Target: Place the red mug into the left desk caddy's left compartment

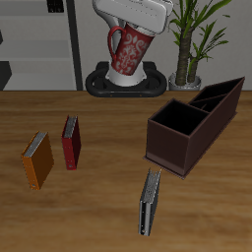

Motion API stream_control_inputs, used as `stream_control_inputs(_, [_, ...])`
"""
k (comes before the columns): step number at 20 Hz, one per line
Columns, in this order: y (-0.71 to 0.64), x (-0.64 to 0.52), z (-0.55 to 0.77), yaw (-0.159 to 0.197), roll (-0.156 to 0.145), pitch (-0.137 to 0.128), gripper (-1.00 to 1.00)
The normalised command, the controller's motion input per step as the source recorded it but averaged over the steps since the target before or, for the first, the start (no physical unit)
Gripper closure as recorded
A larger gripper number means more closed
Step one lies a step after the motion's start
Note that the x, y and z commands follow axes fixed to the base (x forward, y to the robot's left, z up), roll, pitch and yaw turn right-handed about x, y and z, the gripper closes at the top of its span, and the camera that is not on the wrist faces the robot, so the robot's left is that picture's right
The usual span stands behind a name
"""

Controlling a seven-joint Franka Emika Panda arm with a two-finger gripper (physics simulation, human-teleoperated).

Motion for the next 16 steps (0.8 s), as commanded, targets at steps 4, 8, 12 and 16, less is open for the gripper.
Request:
stream_control_inputs(4, [0.22,-0.28,-0.06,0.002,-0.020,0.001,1.00])
stream_control_inputs(8, [0.20,-0.19,-0.09,0.018,0.032,-0.020,1.00])
stream_control_inputs(12, [0.39,-0.36,-0.12,0.017,0.066,0.003,1.00])
stream_control_inputs(16, [0.35,-0.32,-0.12,0.002,0.093,0.021,1.00])
